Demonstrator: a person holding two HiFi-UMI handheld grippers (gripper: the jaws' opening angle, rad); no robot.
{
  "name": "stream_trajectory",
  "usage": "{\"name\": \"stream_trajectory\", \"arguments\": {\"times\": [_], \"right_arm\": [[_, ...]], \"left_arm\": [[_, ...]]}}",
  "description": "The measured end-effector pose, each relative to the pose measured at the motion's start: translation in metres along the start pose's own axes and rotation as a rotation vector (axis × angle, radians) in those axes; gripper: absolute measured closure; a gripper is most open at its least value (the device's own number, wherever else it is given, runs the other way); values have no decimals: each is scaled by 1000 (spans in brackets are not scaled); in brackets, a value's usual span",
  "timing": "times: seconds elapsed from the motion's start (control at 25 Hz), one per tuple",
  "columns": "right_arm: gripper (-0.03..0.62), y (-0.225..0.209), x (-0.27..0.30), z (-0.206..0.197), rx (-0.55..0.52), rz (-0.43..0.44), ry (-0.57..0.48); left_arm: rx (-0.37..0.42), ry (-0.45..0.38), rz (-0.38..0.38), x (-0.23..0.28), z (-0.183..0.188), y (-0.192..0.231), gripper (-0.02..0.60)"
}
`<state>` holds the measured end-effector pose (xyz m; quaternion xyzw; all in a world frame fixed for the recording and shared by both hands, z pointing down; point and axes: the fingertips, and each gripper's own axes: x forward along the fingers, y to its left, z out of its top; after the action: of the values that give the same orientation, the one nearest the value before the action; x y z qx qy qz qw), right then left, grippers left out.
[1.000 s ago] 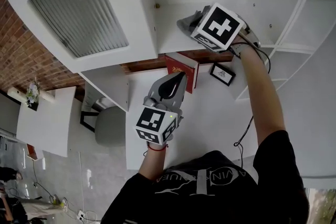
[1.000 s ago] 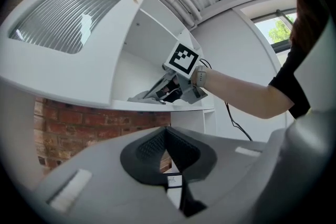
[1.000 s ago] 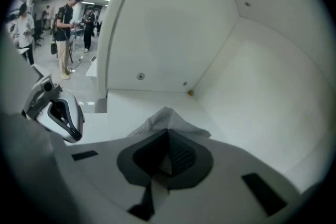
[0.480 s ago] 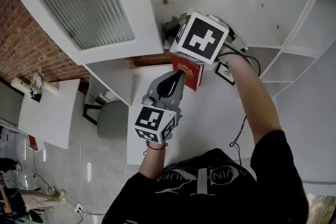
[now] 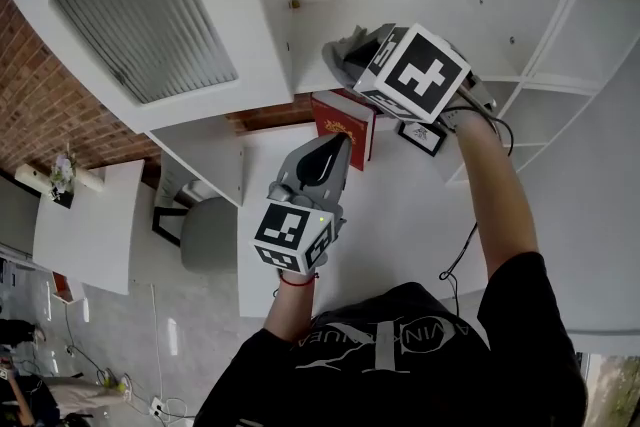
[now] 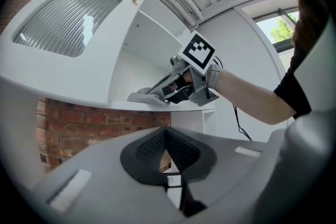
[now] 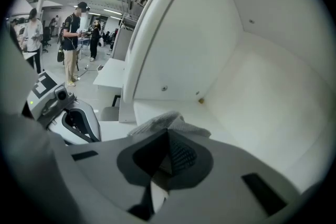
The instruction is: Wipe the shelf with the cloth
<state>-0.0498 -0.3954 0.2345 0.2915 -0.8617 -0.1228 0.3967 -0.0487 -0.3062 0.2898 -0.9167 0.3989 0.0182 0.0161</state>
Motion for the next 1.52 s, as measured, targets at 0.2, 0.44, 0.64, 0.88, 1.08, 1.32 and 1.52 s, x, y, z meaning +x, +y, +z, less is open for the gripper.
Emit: {"name": "stream_trajectory", "arguments": {"times": [0.2, 0.44, 0.64, 0.88, 1.08, 1.32, 1.52], "right_arm": [[582, -29, -25, -42, 91, -83, 49], [582, -60, -57, -92, 189, -195, 102], [582, -86, -85, -133, 254, -312, 172], [582, -111, -109, -172, 300, -427, 258], [582, -123, -119, -191, 311, -483, 323], [582, -133, -122, -196, 125, -603, 501], [582, -129, -115, -190, 146, -550, 481]], "left_arm": [[-5, 4, -64, 14, -2, -18, 572], [-7, -2, -146, 34, -1, -43, 572], [-13, -3, -187, 44, 0, -55, 572], [-25, -17, -217, 54, 2, -65, 572], [-30, -28, -245, 59, 4, -73, 572], [-28, -37, -247, 57, 8, -72, 572], [-30, -34, -223, 51, 5, -62, 572]]}}
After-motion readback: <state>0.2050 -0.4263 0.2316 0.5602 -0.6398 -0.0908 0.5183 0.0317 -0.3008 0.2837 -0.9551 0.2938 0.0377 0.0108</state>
